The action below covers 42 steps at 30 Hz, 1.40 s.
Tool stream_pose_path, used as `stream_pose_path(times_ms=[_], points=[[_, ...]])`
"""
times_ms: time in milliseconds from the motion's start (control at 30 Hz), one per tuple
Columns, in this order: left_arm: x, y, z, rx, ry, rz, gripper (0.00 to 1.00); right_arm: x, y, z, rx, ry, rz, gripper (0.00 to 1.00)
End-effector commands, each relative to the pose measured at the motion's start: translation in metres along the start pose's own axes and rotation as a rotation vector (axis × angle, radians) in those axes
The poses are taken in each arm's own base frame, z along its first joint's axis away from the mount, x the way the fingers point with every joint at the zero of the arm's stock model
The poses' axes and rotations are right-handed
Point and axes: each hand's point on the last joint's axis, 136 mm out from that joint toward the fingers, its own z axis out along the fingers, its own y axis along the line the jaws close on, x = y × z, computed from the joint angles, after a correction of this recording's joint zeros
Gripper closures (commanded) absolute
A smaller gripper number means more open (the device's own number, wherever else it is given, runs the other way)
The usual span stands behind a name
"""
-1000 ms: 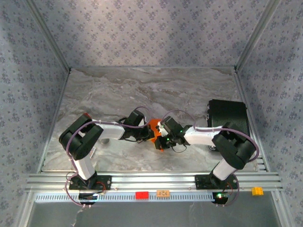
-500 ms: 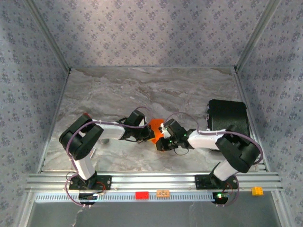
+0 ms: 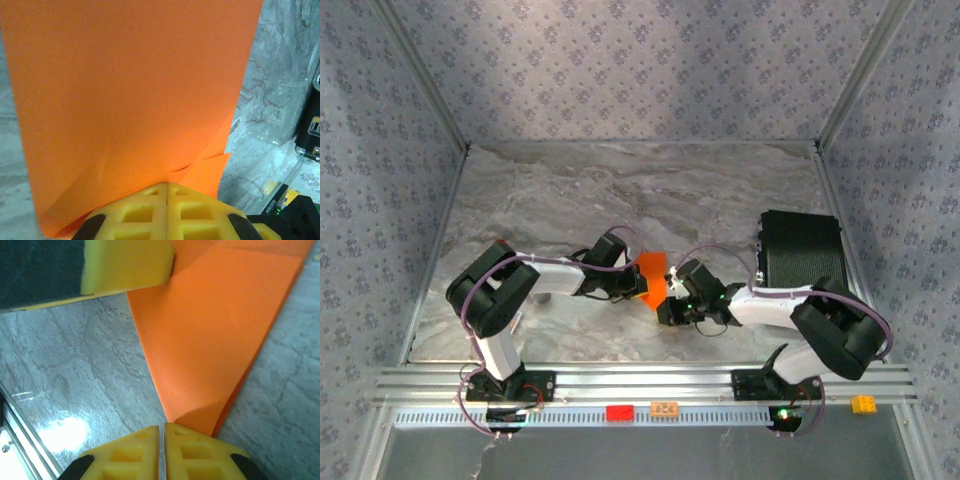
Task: Fold a paper plane with a square sheet of paper (pick it up from the middle)
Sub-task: Third fold the triangle at the center of the table.
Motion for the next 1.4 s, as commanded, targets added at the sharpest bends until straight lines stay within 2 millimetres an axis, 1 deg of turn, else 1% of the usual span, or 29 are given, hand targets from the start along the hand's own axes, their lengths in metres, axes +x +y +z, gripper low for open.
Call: stream_pose_path(times_ms=[0, 233, 333, 400, 467, 600, 667, 767, 900, 1000, 1133, 1233, 1300, 1367], points=[[0.009, 0.042, 0.007, -0.147, 0.021, -0.041, 1.0, 0.035, -0.027, -0.002, 0.093, 0.088, 0.073, 0.87], [0.009, 0.042, 0.007, -0.146, 0.021, -0.04, 1.0, 0.044, -0.031, -0.008, 0.124, 0.096, 0.073, 0.89], [0.01, 0.041, 0.007, -0.142, 0.021, -0.037, 1.0, 0.045, -0.03, -0.012, 0.119, 0.088, 0.077, 0.89], [0.01, 0.039, 0.007, -0.135, 0.022, -0.034, 1.0, 0.043, -0.025, -0.016, 0.106, 0.078, 0.077, 0.9], [0.009, 0.038, 0.007, -0.131, 0.02, -0.032, 1.0, 0.033, -0.014, -0.024, 0.084, 0.056, 0.063, 0.9], [0.009, 0.036, 0.006, -0.122, 0.019, -0.026, 1.0, 0.006, 0.008, -0.04, 0.044, -0.027, 0.006, 0.9], [0.009, 0.036, 0.006, -0.121, 0.016, -0.025, 1.0, -0.006, 0.013, -0.041, 0.024, -0.045, 0.002, 0.91], [0.01, 0.036, 0.006, -0.121, 0.018, -0.025, 1.0, -0.021, 0.021, -0.034, -0.009, -0.037, 0.001, 0.92], [0.008, 0.035, 0.007, -0.118, 0.014, -0.022, 1.0, -0.032, 0.03, -0.016, -0.037, -0.011, 0.01, 0.92], [0.009, 0.035, 0.007, -0.119, 0.016, -0.022, 1.0, -0.037, 0.027, -0.006, -0.024, -0.001, 0.027, 0.91], [0.009, 0.034, 0.006, -0.116, 0.016, -0.018, 1.0, -0.036, 0.022, 0.003, -0.023, 0.014, 0.046, 0.91], [0.008, 0.033, 0.006, -0.113, 0.015, -0.016, 1.0, -0.024, 0.009, 0.007, 0.005, 0.045, 0.071, 0.91], [0.007, 0.031, 0.005, -0.107, 0.014, -0.009, 1.0, -0.011, -0.007, 0.01, 0.057, 0.069, 0.106, 0.92], [0.005, 0.023, 0.004, -0.092, 0.008, 0.013, 1.0, 0.0, -0.019, 0.012, 0.086, 0.084, 0.137, 0.93]])
